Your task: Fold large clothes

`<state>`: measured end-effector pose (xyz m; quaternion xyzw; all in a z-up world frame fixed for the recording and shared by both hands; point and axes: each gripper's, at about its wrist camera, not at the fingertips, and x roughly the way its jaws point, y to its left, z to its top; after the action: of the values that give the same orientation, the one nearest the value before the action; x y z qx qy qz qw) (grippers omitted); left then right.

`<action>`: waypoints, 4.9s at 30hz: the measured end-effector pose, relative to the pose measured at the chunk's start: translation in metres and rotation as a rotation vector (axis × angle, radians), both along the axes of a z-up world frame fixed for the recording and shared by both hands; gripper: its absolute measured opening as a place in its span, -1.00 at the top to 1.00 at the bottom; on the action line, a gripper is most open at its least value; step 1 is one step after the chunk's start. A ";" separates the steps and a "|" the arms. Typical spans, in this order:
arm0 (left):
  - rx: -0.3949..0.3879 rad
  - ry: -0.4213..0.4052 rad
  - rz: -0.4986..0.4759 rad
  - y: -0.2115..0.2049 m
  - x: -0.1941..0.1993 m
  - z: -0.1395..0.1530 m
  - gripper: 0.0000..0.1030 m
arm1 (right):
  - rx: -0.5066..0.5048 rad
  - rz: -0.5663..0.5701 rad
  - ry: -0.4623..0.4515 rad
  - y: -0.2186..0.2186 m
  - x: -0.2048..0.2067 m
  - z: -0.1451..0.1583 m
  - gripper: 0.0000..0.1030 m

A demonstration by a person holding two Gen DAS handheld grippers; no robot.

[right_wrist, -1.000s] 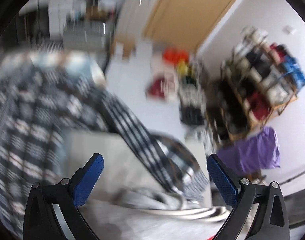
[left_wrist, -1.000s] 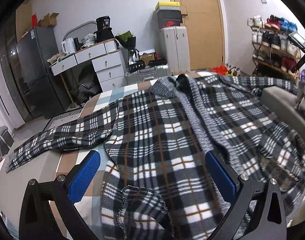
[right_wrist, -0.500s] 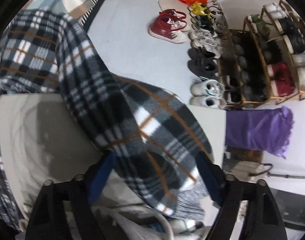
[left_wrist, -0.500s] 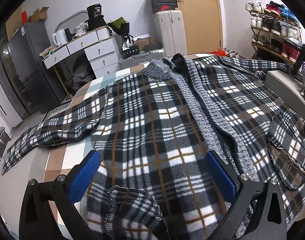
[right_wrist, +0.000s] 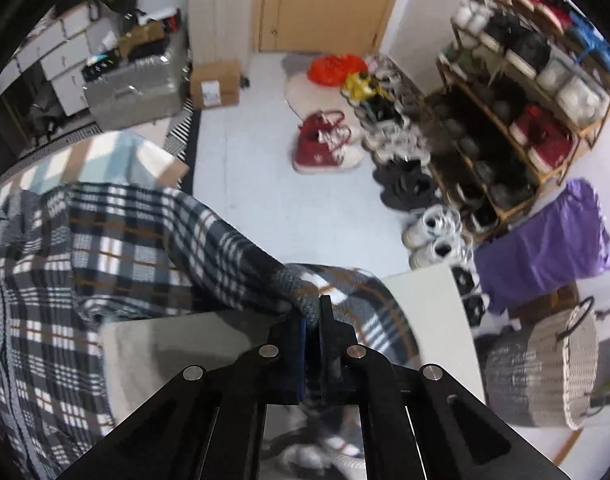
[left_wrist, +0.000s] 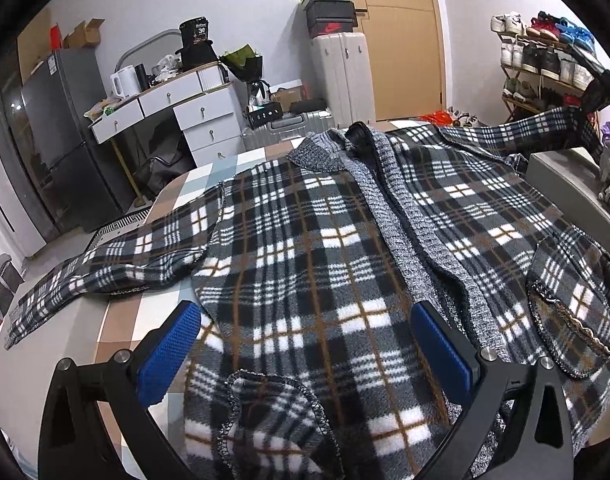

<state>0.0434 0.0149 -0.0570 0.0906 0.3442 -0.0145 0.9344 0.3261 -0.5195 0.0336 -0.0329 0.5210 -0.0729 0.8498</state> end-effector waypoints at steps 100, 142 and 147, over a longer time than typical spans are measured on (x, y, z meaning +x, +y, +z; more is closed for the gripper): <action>-0.200 -0.015 -0.044 0.030 -0.015 0.028 -0.98 | 0.784 -0.248 -0.519 0.024 -0.067 0.217 0.80; -0.242 -0.055 0.438 0.182 -0.016 0.045 -0.98 | 0.963 0.539 0.102 0.509 0.014 -0.037 -0.76; -0.231 -0.052 0.451 0.180 -0.013 0.042 -0.98 | 1.016 0.441 -0.011 0.410 -0.055 -0.023 -0.96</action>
<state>0.0300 0.1945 -0.0154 -0.0956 0.3275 0.1573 0.9268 0.2712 -0.1097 0.0103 0.2732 0.4672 0.3671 0.7566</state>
